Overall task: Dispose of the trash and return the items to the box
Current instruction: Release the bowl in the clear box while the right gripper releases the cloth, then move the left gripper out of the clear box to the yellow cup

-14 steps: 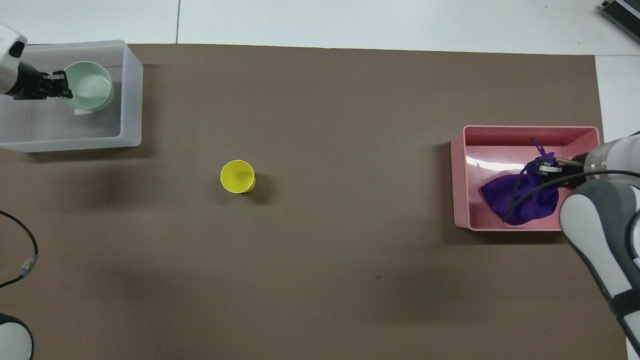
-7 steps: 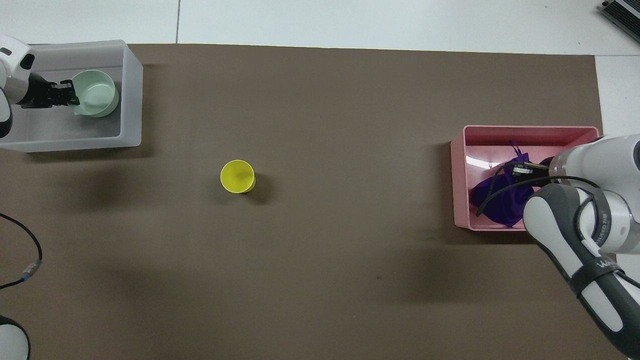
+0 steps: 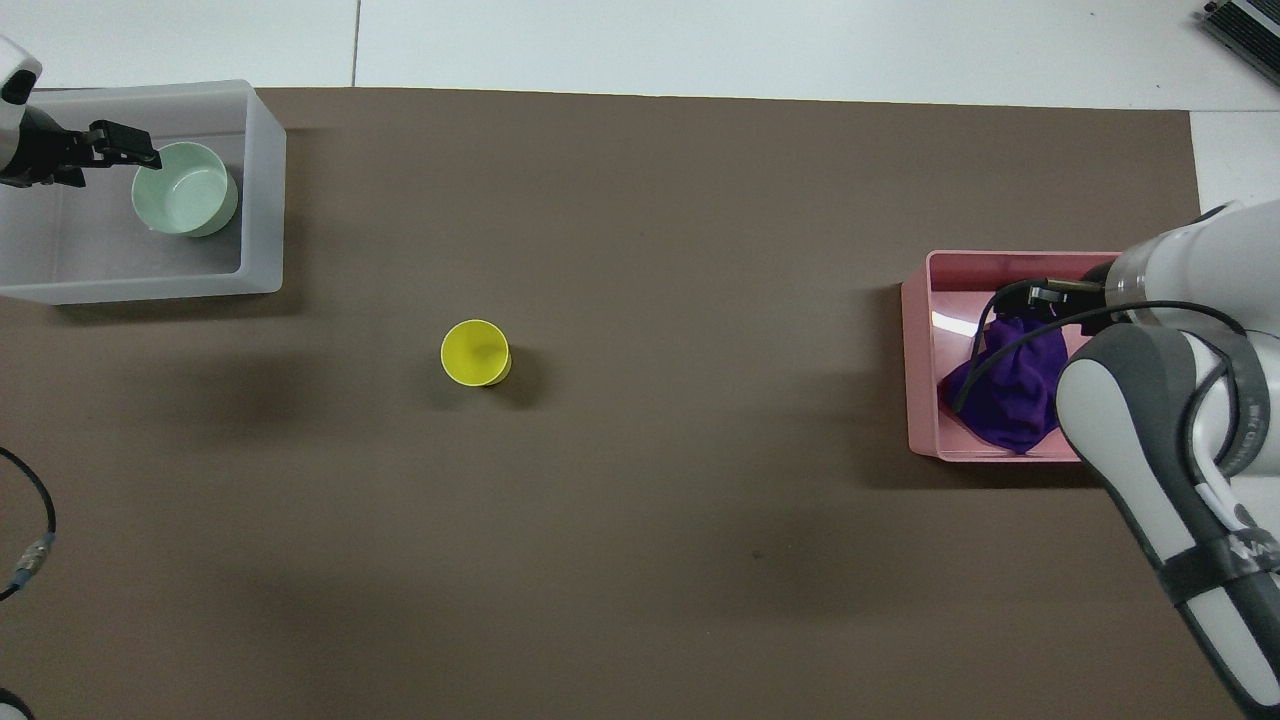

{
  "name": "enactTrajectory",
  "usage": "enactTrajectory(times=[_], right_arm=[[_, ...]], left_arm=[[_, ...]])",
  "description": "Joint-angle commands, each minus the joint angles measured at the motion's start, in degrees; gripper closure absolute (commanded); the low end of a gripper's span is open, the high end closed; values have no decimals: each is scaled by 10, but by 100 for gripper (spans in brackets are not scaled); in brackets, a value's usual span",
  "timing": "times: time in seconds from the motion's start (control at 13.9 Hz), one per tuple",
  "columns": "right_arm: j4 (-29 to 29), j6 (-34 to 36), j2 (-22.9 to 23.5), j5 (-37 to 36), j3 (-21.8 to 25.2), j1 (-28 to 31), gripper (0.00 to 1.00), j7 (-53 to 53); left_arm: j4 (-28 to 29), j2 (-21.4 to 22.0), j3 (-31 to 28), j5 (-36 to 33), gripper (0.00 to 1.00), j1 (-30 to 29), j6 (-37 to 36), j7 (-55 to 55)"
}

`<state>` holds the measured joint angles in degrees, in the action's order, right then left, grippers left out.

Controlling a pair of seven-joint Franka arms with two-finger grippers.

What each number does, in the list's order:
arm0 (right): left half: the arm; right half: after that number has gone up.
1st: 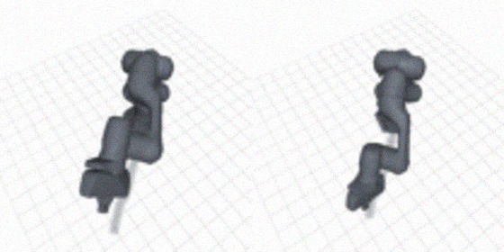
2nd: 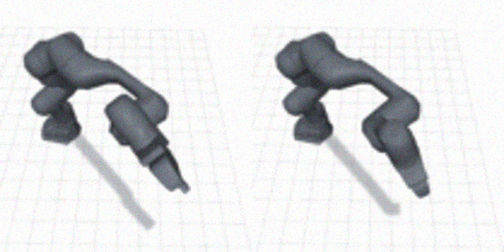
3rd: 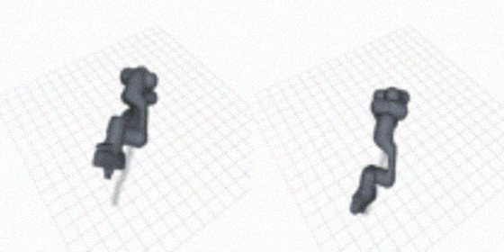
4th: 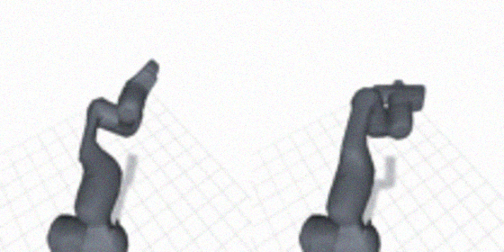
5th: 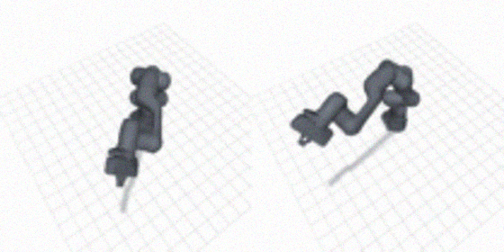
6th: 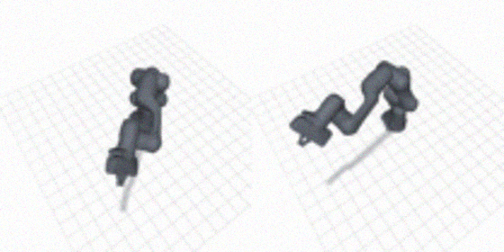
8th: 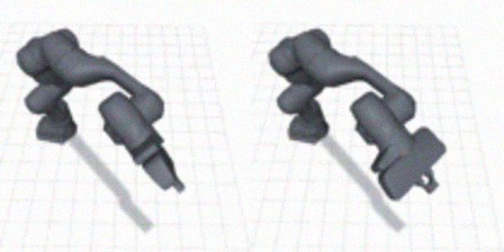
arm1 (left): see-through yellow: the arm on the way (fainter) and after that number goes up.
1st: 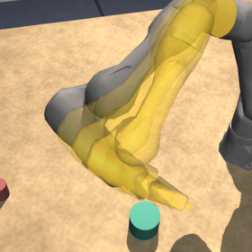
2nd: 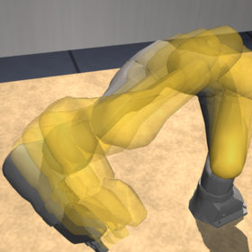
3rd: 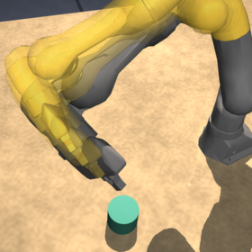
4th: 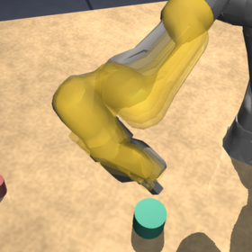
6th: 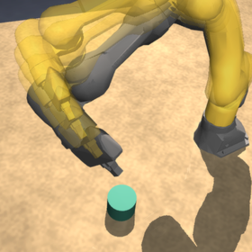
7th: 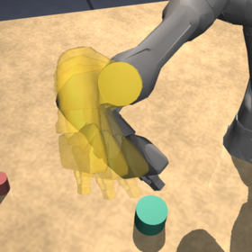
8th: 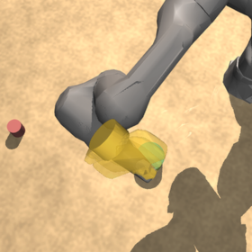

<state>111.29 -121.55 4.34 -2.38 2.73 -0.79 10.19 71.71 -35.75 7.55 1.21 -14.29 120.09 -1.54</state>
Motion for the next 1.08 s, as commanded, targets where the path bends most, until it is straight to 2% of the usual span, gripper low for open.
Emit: enactTrajectory(times=[0.0,0.14,0.29,0.5,0.79,1.01], right_arm=[[-32,63,-34,-7,-4,-10,0,-2],[-83,142,-44,-6,-4,-9,0,-14],[-129,206,-52,-5,-3,-8,0,-18],[-179,282,-53,-1,4,-1,0,-57],[-183,311,-68,4,14,-22,0,-50],[-181,322,-78,4,11,-23,0,-37]], left_arm=[[96,105,-3,-8,0,28,-21,-6],[166,167,-3,-7,0,53,-21,-3],[213,209,-3,-7,0,86,-22,7],[257,228,-4,-7,0,153,-18,71],[352,266,-3,-8,0,231,34,142],[453,298,-3,-8,0,272,129,173]])
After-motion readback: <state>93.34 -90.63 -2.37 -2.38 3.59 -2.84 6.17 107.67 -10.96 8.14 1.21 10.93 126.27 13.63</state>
